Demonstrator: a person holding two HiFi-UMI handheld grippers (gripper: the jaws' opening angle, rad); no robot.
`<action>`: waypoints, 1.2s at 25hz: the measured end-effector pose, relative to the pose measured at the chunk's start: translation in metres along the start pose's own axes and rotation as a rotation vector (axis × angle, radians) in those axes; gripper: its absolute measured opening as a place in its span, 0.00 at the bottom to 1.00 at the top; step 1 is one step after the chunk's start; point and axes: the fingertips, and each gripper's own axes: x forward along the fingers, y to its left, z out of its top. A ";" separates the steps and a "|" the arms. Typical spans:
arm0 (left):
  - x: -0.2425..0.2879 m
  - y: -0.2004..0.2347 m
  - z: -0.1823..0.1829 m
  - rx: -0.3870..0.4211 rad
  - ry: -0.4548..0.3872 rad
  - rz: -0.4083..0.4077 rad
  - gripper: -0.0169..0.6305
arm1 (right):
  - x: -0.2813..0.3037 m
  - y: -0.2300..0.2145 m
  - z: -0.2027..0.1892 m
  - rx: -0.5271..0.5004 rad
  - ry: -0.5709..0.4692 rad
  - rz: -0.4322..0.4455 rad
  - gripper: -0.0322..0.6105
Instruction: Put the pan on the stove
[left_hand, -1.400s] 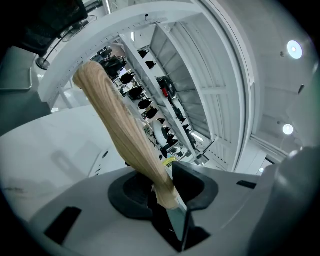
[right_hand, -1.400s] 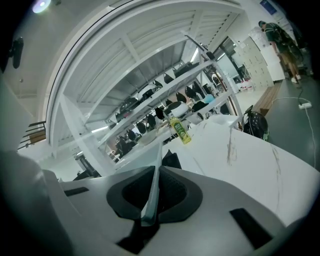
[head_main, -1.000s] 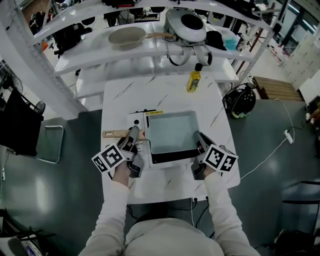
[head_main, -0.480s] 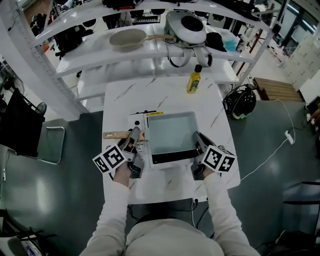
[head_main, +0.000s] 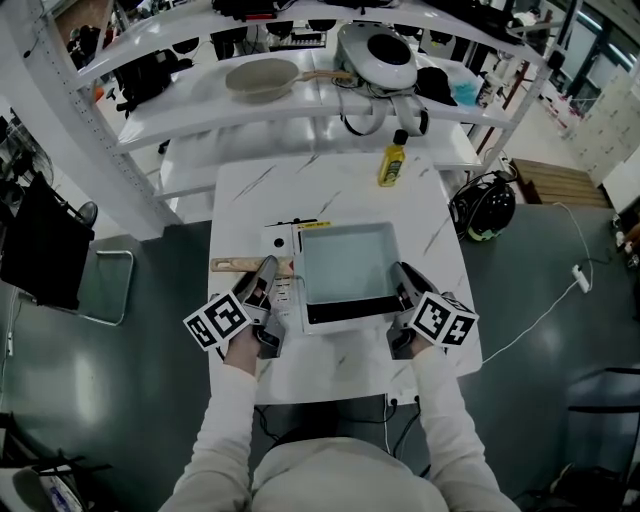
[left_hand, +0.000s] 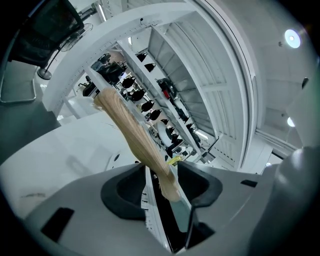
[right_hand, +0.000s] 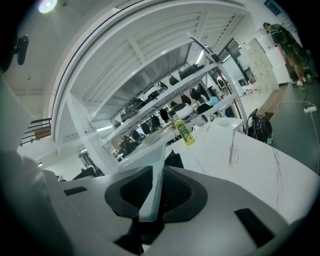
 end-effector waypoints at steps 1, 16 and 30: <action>-0.002 -0.001 0.000 0.000 -0.001 0.000 0.33 | -0.001 0.000 0.000 0.000 -0.001 -0.002 0.17; -0.019 -0.015 -0.025 0.046 0.026 0.010 0.32 | -0.030 0.003 0.009 -0.056 -0.055 -0.001 0.17; -0.052 -0.052 -0.034 0.292 0.018 0.028 0.17 | -0.070 0.036 0.004 -0.212 -0.066 0.021 0.17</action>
